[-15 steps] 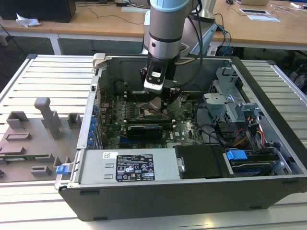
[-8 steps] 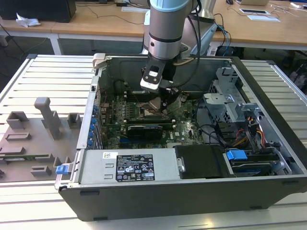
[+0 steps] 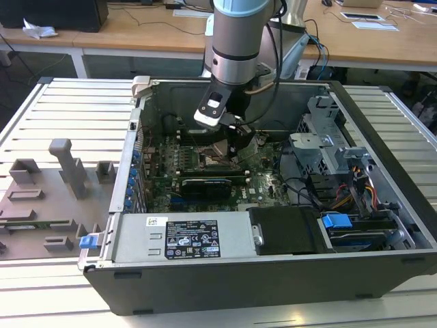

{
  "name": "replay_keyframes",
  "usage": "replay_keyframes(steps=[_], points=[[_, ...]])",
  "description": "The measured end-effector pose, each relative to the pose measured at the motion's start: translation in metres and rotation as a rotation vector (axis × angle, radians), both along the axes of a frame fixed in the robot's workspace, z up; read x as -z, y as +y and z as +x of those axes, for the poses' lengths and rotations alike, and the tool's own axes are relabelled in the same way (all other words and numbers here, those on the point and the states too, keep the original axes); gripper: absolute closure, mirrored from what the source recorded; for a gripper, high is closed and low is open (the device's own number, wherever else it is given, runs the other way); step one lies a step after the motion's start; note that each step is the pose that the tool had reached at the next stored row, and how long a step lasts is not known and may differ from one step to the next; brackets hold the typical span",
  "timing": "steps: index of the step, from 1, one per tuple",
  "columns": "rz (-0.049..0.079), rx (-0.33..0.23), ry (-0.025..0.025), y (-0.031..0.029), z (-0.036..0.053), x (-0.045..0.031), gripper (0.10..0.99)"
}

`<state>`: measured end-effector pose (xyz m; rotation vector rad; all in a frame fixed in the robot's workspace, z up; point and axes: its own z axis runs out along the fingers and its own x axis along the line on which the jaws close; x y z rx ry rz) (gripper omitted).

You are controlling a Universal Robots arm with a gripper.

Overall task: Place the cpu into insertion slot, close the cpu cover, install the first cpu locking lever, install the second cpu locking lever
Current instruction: 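Place the cpu into insertion slot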

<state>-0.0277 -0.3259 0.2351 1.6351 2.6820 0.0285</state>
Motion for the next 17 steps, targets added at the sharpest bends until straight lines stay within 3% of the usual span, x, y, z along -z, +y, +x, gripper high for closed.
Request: replay_keyframes(steps=[17], points=[[-0.001,0.224,0.0000,0.0000,0.0005,0.0001,0.541]])
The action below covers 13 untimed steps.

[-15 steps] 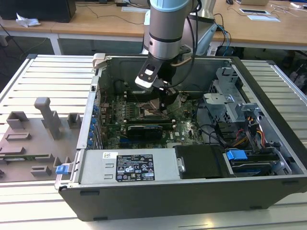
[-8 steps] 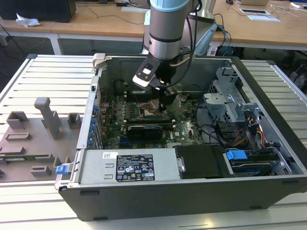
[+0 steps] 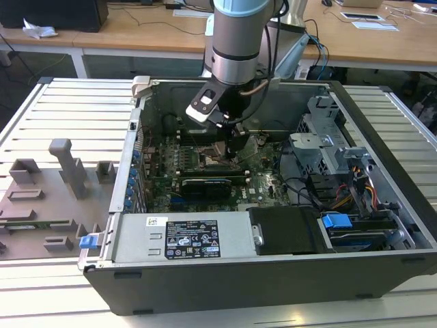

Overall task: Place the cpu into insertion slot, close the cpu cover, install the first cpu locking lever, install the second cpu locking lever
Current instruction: 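Place the cpu into insertion slot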

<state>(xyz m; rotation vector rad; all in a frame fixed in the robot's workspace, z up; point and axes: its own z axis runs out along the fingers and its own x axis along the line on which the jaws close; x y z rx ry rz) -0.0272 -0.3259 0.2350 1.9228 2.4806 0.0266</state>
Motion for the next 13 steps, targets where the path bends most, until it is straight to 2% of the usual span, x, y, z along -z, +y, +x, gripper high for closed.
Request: replay_keyframes(steps=[9,13], points=[[0.000,0.122,0.0000,0.0000,0.0005,0.0001,0.541],[0.000,0.206,0.0000,0.0000,0.0008,0.0001,0.541]])
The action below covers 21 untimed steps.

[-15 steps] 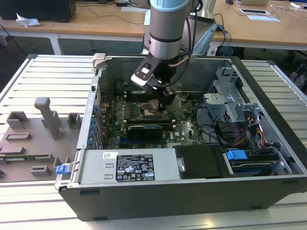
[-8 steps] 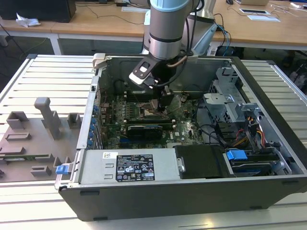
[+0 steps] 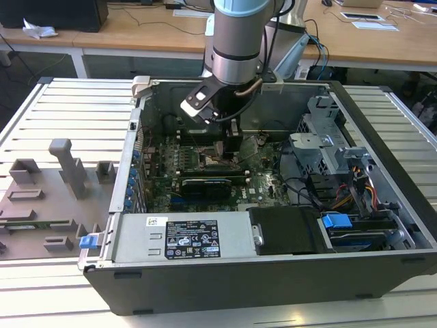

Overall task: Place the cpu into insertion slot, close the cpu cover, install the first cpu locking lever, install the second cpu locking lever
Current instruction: 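Place the cpu into insertion slot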

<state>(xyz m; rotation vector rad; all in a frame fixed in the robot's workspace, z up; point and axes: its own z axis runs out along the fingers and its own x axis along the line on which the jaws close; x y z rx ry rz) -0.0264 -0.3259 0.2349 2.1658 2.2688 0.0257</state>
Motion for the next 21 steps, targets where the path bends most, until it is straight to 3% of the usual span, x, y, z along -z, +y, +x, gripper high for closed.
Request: replay_keyframes(steps=[6,10,13,14,15,16,21], points=[[-0.001,0.095,0.0000,0.0000,0.0003,0.0000,0.541],[-0.001,0.090,0.0000,0.0001,0.0003,0.0000,0.541],[-0.002,0.024,-0.0001,0.0011,0.0002,0.0001,0.541],[-0.010,0.021,-0.0001,0.0019,-0.0002,0.0001,0.541],[-0.034,0.021,-0.0004,0.0038,-0.0015,0.0003,0.541],[-0.047,0.021,-0.0007,0.0044,-0.0025,0.0006,0.541],[-0.049,0.028,-0.0006,0.0086,-0.0094,0.0033,0.541]])
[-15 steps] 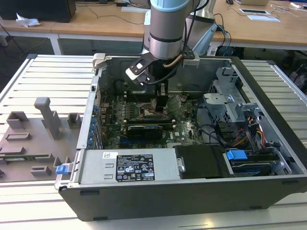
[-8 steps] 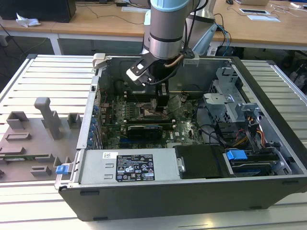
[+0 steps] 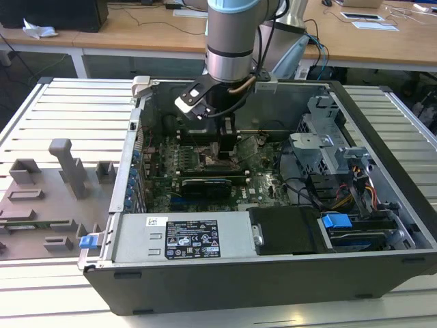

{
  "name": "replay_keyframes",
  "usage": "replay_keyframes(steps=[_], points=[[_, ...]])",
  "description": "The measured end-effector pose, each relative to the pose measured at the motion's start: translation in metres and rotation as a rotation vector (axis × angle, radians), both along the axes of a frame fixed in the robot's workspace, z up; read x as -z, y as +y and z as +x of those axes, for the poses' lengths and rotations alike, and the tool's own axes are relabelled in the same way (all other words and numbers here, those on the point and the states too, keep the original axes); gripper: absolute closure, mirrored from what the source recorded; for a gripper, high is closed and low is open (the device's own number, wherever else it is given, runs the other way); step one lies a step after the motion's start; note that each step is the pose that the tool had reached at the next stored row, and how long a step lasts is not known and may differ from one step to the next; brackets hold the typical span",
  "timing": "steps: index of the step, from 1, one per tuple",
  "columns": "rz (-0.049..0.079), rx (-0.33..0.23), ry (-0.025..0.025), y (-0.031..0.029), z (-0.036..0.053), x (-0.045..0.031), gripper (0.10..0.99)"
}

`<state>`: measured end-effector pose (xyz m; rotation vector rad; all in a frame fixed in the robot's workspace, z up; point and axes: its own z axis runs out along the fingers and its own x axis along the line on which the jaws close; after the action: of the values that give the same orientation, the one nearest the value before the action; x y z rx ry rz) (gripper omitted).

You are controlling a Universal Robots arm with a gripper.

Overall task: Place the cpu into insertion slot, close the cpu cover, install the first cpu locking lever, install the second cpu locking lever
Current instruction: 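Place the cpu into insertion slot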

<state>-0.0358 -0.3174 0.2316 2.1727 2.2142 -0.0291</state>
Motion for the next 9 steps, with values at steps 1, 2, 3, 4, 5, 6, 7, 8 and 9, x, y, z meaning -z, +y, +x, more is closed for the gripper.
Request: replay_keyframes(steps=[1,2,3,4,5,6,7,8,9], points=[[0.000,0.002,0.0000,0.0005,-0.0006,0.0019,0.541],[0.000,0.006,0.0000,0.0012,-0.0009,0.0044,0.541],[0.001,0.008,0.0000,0.0022,-0.0010,0.0067,0.541],[0.002,0.008,0.0001,0.0027,-0.0011,0.0073,0.541],[0.003,0.009,0.0001,0.0032,-0.0013,0.0078,0.541],[0.005,0.010,0.0001,0.0037,-0.0015,0.0084,0.541],[0.007,0.010,0.0000,0.0041,-0.0020,0.0091,0.541],[0.009,0.012,0.0000,0.0044,-0.0029,0.0105,0.541],[0.009,0.013,0.0000,0.0044,-0.0037,0.0116,0.541]])
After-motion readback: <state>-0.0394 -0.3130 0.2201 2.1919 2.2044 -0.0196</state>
